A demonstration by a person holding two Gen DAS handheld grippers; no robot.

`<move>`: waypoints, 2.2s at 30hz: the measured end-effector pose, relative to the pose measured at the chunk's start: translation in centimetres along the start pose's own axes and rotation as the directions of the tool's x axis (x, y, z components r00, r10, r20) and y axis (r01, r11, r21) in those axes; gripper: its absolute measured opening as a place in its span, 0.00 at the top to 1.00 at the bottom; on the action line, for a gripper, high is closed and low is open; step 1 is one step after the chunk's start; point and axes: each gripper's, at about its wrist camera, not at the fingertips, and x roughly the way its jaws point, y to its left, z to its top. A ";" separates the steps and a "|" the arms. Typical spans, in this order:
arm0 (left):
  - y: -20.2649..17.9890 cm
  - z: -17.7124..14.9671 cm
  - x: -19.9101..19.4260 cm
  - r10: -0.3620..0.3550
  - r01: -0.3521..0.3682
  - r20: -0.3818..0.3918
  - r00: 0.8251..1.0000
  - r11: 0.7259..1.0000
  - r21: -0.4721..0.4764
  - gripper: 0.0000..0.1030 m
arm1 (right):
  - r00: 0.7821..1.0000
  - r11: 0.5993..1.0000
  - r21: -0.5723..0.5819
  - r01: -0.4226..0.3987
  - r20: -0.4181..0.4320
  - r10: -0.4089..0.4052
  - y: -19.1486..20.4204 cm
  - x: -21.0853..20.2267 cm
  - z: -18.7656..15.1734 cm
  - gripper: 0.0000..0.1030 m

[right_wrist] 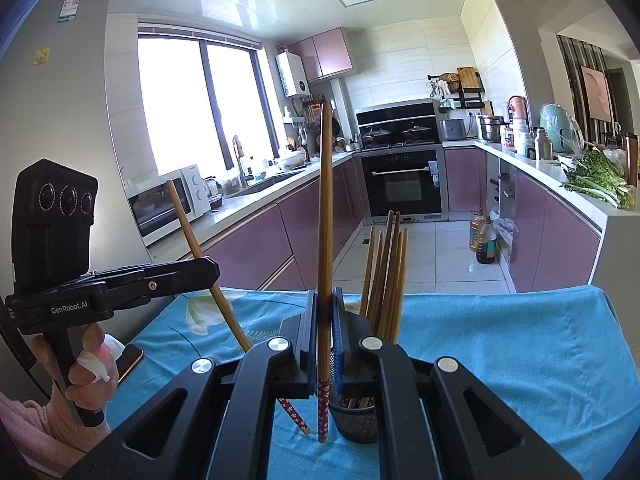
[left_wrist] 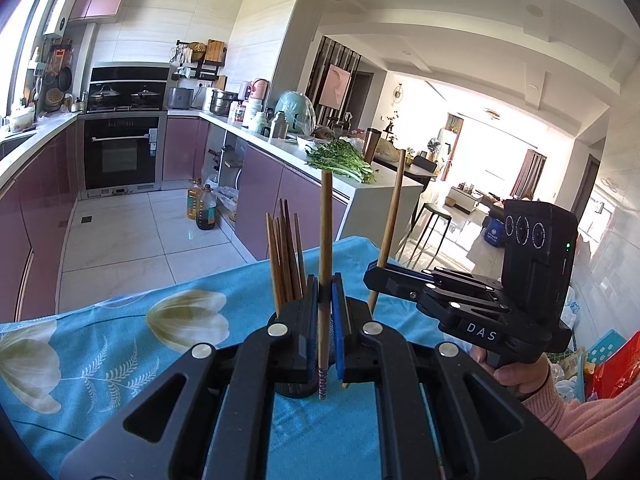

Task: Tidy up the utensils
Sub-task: 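Lower both upright chopsticks into the mesh cup beside the others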

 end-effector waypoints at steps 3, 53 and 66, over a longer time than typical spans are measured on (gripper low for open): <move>-0.3 0.3 -0.1 0.002 -0.002 0.008 1.000 1.000 0.007 0.93 | 1.000 1.000 -0.004 0.002 0.005 -0.002 0.1 -0.1 0.1 0.94; -1.2 2.8 -0.7 0.033 -0.034 0.033 0.999 0.999 0.042 0.93 | 0.999 1.000 -0.012 0.024 0.027 -0.023 -0.1 0.2 1.1 0.94; -1.4 3.5 -0.8 0.037 -0.039 0.045 0.998 0.998 0.049 0.93 | 0.999 1.000 -0.010 0.025 0.025 -0.025 -0.1 0.6 1.2 0.94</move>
